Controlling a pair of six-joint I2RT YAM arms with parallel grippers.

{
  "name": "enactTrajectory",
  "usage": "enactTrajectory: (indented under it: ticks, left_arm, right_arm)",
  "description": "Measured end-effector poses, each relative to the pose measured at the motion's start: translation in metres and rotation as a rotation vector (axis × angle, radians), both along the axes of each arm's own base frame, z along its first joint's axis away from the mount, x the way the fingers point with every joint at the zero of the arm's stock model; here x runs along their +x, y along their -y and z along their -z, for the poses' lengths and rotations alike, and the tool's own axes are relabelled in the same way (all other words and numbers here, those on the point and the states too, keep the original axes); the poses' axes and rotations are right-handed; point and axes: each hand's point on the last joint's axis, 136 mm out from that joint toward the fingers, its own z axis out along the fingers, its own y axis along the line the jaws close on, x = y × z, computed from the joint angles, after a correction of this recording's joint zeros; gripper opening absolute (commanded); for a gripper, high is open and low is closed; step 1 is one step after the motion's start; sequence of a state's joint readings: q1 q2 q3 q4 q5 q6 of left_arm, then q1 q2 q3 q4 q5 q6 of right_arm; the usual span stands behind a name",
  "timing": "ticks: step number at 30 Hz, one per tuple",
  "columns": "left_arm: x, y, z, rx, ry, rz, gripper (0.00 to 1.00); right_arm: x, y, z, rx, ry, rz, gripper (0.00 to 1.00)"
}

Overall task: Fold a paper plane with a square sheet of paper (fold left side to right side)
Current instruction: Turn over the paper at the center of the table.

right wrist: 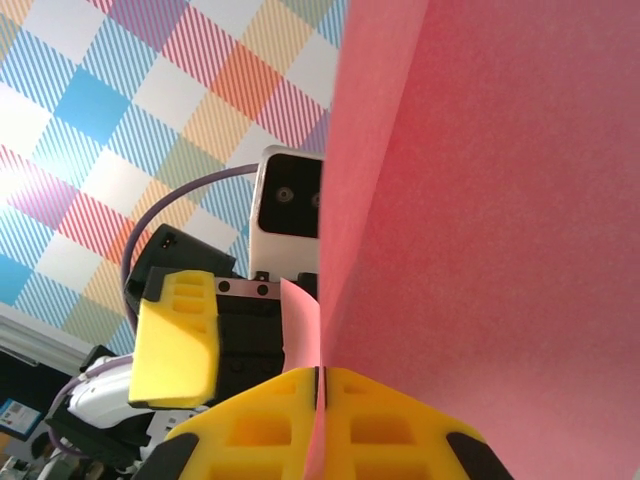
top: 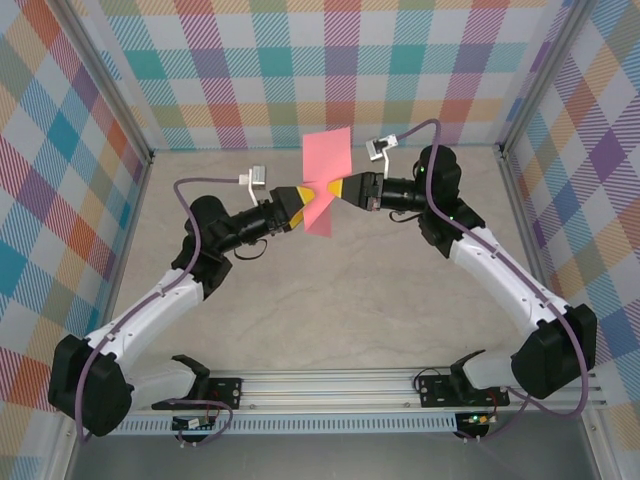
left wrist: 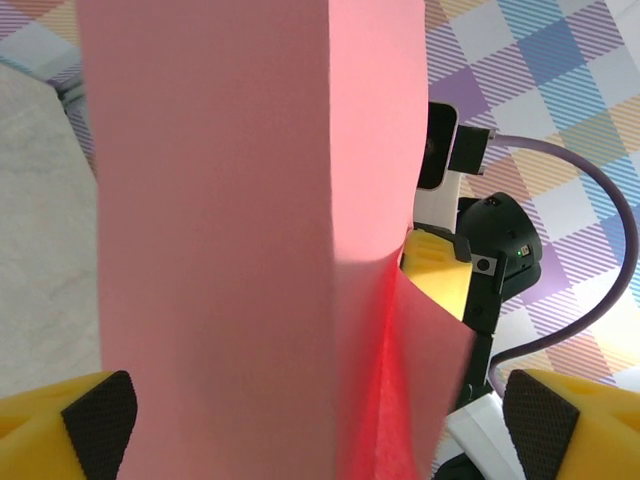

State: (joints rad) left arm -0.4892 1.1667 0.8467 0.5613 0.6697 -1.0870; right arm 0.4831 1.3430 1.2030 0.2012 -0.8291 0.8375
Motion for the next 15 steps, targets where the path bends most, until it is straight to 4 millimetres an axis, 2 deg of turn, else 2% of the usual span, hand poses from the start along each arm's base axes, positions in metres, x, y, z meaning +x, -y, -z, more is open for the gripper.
enactTrajectory:
  ticks: [8,15]
  left_arm:
    - [-0.005,0.005,-0.015,-0.016,0.045,0.017,0.52]
    - [-0.004,0.005,-0.016,-0.015,0.050,0.009,0.34]
  right_arm:
    - [-0.006,-0.001,-0.006,0.014,-0.013,-0.012,0.06]
    - [-0.010,0.001,-0.010,0.020,-0.011,-0.012,0.11]
